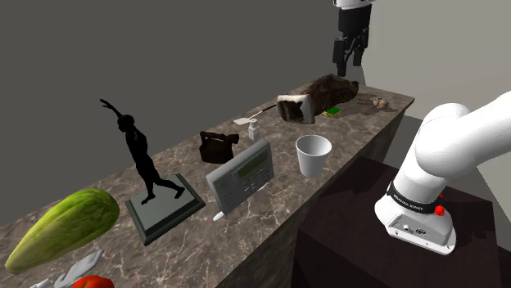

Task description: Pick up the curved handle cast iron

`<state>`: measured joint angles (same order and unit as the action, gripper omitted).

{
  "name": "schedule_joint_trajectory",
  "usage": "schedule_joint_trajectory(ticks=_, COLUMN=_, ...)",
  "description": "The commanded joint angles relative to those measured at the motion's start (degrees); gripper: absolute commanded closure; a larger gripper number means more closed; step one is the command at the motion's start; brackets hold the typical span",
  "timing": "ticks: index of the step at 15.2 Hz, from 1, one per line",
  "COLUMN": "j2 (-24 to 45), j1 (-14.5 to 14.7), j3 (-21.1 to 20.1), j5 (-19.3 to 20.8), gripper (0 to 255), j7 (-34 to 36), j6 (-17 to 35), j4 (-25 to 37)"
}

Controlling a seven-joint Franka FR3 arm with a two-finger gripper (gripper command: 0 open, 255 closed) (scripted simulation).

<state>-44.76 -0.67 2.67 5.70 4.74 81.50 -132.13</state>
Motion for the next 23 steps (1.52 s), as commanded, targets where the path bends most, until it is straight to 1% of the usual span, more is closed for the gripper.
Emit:
schedule_joint_trajectory(ticks=1, j2=0.00, j1=0.00, j3=0.00, j5=0.00, gripper=0, j7=0.00, j6=0.00, j4=0.00)
schedule_joint_trajectory(ticks=6, j2=8.14, j1=1.84, j3=-1.99, j5=-2.21, gripper=0, j7=1.68, j6=6.87, j4=0.88)
schedule_joint_trajectory(ticks=12, j2=18.99, j1=3.81, j3=-4.37, j5=-4.21, gripper=0, j7=3.31, j6=14.05, j4=4.20)
schedule_joint_trajectory(ticks=18, j2=30.55, j1=5.55, j3=-6.68, j5=-5.35, gripper=0, j7=4.75, j6=19.61, j4=9.95)
schedule_joint_trajectory(ticks=23, j2=40.53, j1=6.95, j3=-8.46, j5=-5.55, gripper=0, j7=5.95, j6=22.79, j4=16.56)
